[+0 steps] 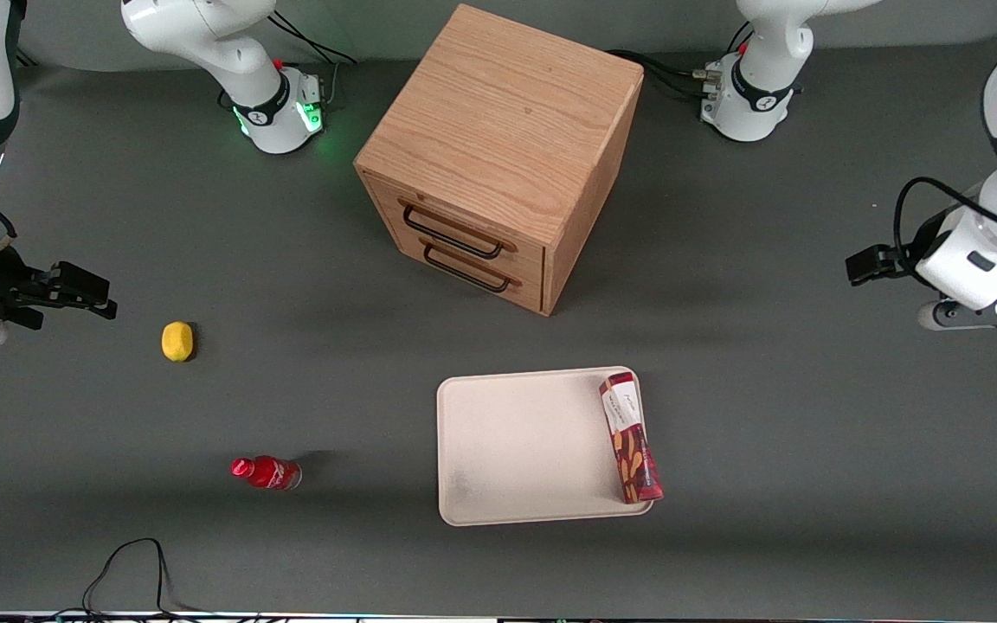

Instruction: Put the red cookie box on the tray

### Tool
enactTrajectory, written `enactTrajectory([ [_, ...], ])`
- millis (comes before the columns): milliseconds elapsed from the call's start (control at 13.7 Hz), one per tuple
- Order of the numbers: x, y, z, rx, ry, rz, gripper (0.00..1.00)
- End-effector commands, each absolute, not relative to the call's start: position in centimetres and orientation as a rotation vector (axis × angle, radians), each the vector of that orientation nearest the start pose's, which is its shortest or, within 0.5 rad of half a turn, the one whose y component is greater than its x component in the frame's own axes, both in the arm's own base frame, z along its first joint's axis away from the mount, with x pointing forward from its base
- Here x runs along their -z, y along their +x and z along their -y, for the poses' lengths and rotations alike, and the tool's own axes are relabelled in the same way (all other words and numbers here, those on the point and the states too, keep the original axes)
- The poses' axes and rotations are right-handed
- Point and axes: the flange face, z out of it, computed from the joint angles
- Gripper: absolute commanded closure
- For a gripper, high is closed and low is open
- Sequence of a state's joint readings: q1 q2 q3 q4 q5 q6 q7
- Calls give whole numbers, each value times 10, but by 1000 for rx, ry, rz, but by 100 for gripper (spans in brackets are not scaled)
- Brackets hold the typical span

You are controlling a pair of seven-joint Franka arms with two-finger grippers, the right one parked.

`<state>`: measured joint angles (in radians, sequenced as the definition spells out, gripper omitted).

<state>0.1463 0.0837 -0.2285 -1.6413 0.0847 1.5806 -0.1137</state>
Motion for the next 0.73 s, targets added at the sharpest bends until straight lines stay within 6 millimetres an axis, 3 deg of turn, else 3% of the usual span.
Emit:
enactTrajectory([
  [0,-548,561,26,-227,-3071,-56,0],
  [293,-558,568,13,-191,-3077,-37,0],
  [659,-564,569,12,-177,-3079,-34,0],
])
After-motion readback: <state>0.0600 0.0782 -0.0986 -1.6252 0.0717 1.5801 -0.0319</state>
